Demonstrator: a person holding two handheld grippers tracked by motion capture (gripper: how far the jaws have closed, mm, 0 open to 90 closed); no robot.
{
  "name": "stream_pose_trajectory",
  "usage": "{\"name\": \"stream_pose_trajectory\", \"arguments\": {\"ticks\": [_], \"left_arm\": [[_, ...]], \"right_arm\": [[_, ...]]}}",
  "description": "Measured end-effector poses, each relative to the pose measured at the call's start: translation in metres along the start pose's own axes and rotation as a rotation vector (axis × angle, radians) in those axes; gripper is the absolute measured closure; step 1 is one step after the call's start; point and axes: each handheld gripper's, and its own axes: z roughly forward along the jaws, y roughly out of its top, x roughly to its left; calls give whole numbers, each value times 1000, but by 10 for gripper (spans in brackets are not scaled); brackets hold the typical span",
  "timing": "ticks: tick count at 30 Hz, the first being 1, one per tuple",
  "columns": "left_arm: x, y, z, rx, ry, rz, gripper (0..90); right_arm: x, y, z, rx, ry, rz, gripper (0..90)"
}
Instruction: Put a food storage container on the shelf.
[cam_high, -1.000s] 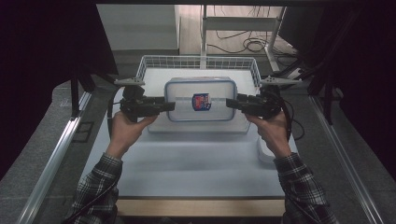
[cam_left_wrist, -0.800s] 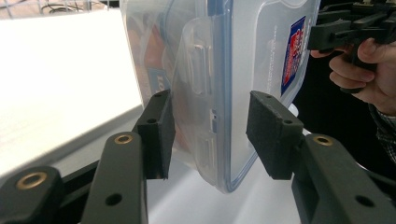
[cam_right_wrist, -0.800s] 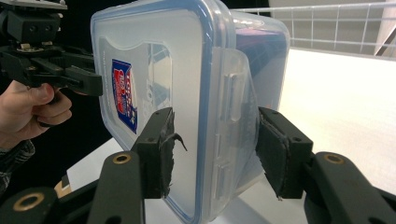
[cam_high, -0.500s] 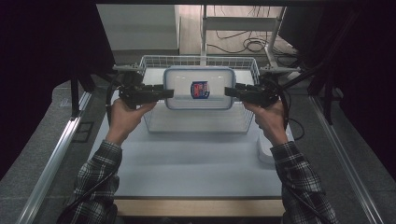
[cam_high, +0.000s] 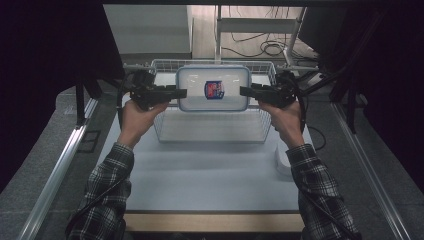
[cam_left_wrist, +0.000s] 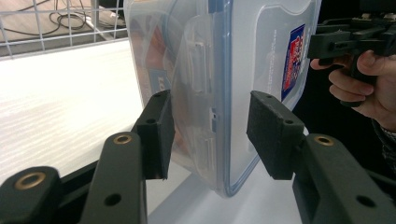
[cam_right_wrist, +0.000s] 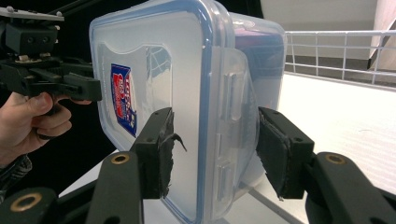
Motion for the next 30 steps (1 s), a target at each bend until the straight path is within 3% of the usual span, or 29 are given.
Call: {"name": "stream_pose_trajectory", "arguments": {"ticks": [11,21,30], "left_arm": [[2,2,3,-20,21,1,506],[3,7,6,-42,72,9,498],[2,13,8,-58,77,-1,494]], "right_arm": [[-4,2,5,-1,-17,10,467],[-5,5,8,-3,-41,3,471],[-8,6,9,-13,-38,29,472]]}}
